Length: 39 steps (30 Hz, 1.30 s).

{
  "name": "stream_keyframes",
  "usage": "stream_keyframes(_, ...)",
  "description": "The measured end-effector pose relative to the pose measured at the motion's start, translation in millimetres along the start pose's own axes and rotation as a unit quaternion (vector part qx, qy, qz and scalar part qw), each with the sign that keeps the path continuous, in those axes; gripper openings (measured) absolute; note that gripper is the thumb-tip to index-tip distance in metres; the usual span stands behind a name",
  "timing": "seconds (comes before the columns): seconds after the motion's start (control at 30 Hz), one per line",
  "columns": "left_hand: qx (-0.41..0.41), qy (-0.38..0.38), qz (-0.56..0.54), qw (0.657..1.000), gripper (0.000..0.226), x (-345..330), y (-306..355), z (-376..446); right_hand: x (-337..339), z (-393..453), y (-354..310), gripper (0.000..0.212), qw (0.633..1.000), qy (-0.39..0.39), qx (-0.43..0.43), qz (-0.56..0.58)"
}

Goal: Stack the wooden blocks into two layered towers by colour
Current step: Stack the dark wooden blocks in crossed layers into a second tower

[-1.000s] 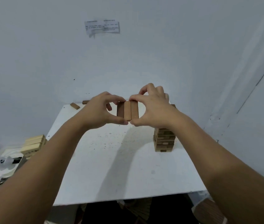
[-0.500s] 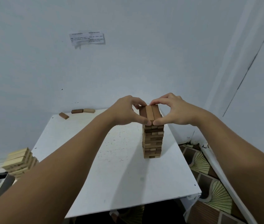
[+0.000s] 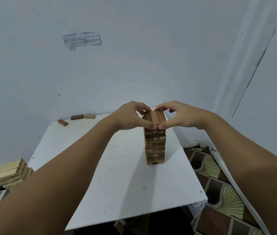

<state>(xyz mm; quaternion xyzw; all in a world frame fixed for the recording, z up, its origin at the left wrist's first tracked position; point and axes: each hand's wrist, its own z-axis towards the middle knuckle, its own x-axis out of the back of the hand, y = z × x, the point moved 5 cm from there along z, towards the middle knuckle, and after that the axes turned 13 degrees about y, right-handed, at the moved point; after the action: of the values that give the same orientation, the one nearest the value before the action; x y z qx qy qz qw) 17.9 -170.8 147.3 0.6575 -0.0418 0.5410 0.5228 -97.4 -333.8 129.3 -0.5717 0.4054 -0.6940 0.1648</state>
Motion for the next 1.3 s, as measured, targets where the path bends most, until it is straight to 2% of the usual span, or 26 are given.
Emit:
stream_keyframes(0.3,0.018,-0.012,-0.039,0.999,0.056,-4.9,-9.8,0.5,-9.7,5.5,10.3,0.062,0.999,-0.018,-0.003,0.051)
stream_keyframes(0.47,0.042,-0.013,-0.085,0.995,0.069,-7.3,-17.3,-2.7,-11.7,7.9,15.5,0.063,0.997,-0.029,-0.003,0.07)
stream_keyframes(0.63,0.055,-0.026,-0.11,0.992,0.085,-11.1,-24.0,-6.5,-12.9,10.2,16.7,0.082,0.997,-0.035,-0.006,0.071)
stream_keyframes(0.87,0.067,-0.017,-0.143,0.987,0.075,-15.8,-32.9,-6.8,-17.7,9.9,24.6,0.075,0.995,-0.03,-0.008,0.091)
stream_keyframes(1.1,0.073,-0.005,-0.175,0.982,0.08,-14.3,-33.5,-8.7,-17.1,9.5,27.4,0.079,0.994,-0.023,-0.007,0.104)
stream_keyframes(1.3,0.073,-0.001,-0.186,0.98,0.067,-13.9,-32.3,-9.0,-17.2,9.6,26.4,0.071,0.993,-0.02,-0.008,0.114)
